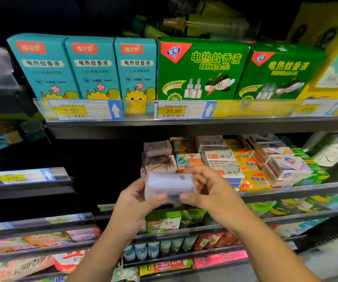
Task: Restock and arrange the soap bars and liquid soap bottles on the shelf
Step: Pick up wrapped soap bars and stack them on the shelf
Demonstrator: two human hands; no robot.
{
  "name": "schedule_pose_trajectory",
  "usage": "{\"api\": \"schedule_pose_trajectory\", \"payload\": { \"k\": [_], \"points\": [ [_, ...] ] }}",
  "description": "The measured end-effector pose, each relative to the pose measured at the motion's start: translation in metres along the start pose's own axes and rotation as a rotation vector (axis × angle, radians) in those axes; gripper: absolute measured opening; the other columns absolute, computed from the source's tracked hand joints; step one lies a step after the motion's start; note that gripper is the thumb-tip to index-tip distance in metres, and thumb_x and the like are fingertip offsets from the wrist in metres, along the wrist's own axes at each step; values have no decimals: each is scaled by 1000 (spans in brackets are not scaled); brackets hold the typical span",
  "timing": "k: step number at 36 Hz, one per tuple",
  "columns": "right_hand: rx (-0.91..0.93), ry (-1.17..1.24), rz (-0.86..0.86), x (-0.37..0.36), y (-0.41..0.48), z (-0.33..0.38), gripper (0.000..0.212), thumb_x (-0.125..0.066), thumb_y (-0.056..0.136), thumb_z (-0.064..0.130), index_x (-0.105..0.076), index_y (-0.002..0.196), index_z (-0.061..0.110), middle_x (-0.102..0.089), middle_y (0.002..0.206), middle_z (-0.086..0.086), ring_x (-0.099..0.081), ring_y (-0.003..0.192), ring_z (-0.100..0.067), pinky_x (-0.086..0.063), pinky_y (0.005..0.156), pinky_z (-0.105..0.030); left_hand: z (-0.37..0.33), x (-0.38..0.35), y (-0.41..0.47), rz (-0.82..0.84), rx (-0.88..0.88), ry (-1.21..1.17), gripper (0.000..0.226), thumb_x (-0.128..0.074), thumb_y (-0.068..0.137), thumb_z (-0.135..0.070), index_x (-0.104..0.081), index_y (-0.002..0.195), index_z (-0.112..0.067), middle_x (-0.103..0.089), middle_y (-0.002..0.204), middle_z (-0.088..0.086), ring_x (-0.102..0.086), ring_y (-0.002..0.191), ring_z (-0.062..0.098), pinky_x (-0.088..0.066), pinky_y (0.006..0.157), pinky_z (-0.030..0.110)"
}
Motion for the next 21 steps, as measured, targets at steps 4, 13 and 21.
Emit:
{"api": "schedule_pose_trajectory", "payload": {
  "k": [4,13,21],
  "points": [
    [35,-97,6,1,-3,-3,61,-85,74,3,-60,119,36,-67,114,11,-65,110,-12,-56,87,-31,-8,-2,-5,-111,-86,36,56,-83,62,-42,-62,113,-34,-69,109,-17,-68,100,8,-58,79,23],
    [-81,47,32,-35,-4,-20,64,-85,69,-4,-62,123,21,-69,114,1,-68,106,-16,-59,81,-36,-32,-9,0,-76,-230,153,68,-91,57,-37,-57,116,-46,-66,110,-21,-65,104,4,-54,81,18],
    [32,-89,-62,12,-3,1,67,-87,67,6,-61,122,32,-73,95,2,-69,89,-16,-57,79,-33,-24,8,0,-117,-194,172,71,-94,60,-31,-52,117,-38,-64,107,-26,-63,98,0,-48,76,9]
  ]
}}
Point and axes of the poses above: each hand's wrist, its own y-axis towards the middle knuckle, its own x-axis out of the back of the hand, z = x × y, the point moved 3 cm from there along y, towards the middle knuckle
